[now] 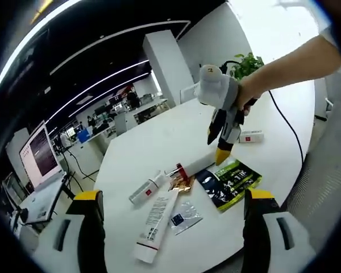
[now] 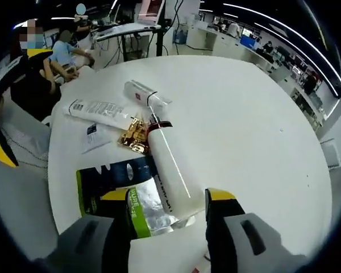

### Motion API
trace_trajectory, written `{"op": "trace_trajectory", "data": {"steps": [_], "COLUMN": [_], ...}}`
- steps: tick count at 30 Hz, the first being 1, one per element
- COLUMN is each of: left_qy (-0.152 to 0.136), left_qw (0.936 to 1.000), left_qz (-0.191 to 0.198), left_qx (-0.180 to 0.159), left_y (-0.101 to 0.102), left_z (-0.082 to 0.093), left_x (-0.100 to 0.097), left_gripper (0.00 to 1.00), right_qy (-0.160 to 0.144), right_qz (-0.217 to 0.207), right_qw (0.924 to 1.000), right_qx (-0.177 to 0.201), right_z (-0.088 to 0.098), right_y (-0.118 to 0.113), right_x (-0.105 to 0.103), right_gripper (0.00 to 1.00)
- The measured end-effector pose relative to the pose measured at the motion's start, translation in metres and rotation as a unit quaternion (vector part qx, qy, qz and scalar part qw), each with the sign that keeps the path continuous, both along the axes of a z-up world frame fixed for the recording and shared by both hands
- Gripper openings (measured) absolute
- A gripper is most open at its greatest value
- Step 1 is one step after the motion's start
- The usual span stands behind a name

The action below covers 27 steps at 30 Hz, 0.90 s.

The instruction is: Arrange the skincare products in the storage area until every visible bottle or jar stands upright without overlapping.

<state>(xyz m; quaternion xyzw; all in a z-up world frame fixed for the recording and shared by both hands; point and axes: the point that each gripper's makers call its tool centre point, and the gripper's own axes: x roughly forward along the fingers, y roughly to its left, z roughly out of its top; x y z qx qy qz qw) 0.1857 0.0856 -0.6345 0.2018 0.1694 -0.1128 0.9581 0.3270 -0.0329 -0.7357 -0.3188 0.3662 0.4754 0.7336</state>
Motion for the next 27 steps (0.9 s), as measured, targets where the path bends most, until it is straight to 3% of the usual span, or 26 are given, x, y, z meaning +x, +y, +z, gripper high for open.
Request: {"op": "trace_trajectory", "data": {"steps": [3,7,10,13,14,16,17,20,27], "left_qy": [0.004,0.003,0.003,0.003,0.003,-0.002,-0.004,-0.003,-0.002], "left_qw": [1.0,1.0,1.0,1.0,1.0,1.0,1.0,1.0,1.0], "left_qz": [0.0,0.001,0.002,0.003,0.004,0.006,0.007,0.006,0.005], "left_qx": [0.002,0.001,0.002,0.001,0.001,0.002,0.001,0.001,-0.001], "left_y": [0.0,0.0,0.0,0.001,0.001,0.002,0.002,0.002,0.001], "left_z": [-0.002,-0.001,-0.001,-0.001,-0.001,0.0,0.001,0.001,0.001], "left_x": [0.0,0.0,0.0,0.0,0.0,0.001,0.001,0.001,0.001], "left_gripper": [0.97,0.98,0.98,0.97,0.97,0.97,0.97,0.97,0.96], "right_qy": [0.008,0.011,0.024,0.018,0.016,0.042,0.036,0.026,0.051], "right_qz": [0.009,0.015,0.022,0.029,0.027,0.032,0.035,0.046,0.054], "right_qw": [0.9999,0.9994,0.9984,0.9983,0.9981,0.9969,0.9969,0.9948,0.9918], "right_qx": [-0.012,-0.03,-0.045,-0.048,-0.052,-0.057,-0.061,-0.087,-0.104], "right_z": [-0.003,-0.006,-0.011,-0.012,-0.013,-0.018,-0.019,-0.022,-0.029], "right_y": [0.002,0.001,0.0,0.002,0.002,0.002,0.003,0.001,0.003], "right_x": [0.001,0.005,0.004,0.007,0.01,0.004,0.006,0.009,0.017], "right_gripper": [0.54,0.49,0.51,0.41,0.43,0.47,0.48,0.44,0.42]}}
